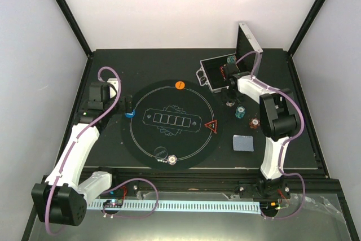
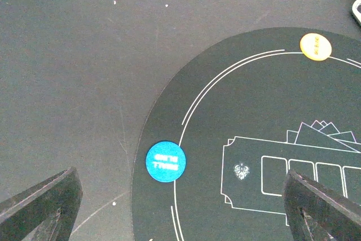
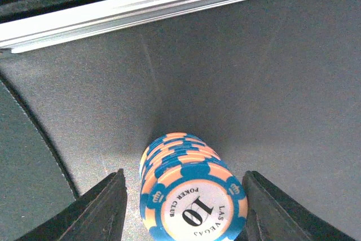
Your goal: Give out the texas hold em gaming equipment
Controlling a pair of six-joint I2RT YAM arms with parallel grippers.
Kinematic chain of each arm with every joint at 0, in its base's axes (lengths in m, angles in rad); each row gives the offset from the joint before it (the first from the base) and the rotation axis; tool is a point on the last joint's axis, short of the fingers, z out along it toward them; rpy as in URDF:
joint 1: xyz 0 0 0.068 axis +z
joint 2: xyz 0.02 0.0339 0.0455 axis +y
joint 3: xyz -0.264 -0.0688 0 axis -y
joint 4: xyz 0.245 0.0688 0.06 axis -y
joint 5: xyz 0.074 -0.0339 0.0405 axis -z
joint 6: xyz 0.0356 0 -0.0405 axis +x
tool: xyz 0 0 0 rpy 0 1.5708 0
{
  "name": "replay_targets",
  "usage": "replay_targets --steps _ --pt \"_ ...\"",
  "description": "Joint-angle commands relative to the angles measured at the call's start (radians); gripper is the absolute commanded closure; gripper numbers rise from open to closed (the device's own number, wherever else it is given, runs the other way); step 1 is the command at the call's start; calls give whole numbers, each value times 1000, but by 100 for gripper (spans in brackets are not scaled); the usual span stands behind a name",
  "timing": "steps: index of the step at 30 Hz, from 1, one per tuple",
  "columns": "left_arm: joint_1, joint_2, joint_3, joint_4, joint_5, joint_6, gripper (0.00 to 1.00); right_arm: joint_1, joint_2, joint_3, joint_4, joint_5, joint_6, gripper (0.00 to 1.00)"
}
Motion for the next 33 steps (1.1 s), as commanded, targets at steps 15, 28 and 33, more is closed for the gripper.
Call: replay_targets --steps 15,28,33 --pt "7 9 17 6 31 6 1 -6 15 16 13 -18 -18 60" --pt "6 11 18 3 42 9 1 44 -112 46 -59 -57 -56 61" --pt "6 14 19 3 44 11 1 226 -113 35 -76 -48 -40 61"
